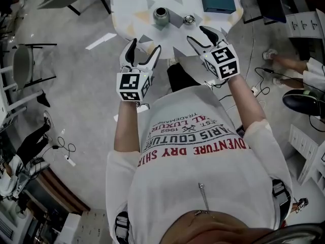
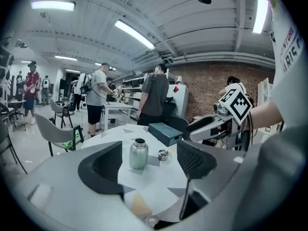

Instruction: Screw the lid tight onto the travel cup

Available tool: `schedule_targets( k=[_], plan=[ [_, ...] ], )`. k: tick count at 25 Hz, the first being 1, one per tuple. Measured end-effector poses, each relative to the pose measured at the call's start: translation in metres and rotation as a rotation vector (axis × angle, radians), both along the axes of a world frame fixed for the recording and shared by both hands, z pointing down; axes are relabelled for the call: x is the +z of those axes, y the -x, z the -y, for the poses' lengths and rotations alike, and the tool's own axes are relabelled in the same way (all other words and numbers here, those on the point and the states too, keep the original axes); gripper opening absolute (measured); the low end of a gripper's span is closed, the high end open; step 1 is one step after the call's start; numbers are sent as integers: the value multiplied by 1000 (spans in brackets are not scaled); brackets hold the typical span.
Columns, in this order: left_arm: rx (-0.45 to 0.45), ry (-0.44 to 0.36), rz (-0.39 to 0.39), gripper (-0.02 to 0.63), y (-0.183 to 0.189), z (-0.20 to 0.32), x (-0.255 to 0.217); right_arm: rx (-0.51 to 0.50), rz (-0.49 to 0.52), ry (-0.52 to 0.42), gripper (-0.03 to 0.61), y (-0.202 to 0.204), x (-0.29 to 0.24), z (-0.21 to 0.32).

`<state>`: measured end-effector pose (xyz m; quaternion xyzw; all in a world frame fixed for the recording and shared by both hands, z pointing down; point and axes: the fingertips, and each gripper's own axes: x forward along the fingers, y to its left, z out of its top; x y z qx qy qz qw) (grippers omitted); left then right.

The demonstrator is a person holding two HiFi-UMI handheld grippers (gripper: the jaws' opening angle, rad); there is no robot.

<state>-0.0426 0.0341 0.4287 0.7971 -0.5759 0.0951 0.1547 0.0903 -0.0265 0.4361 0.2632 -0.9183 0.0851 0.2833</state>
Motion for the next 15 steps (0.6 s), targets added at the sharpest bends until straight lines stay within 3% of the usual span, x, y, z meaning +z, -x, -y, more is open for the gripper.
schedule_targets(
  k=[8,15],
  plan=[
    [117,94,74,385,0,83,65,-64,-170,105,233,16,72,67],
    [250,160,173,402,-15,115,127,-107,-337,224,249,11,141,89]
  ],
)
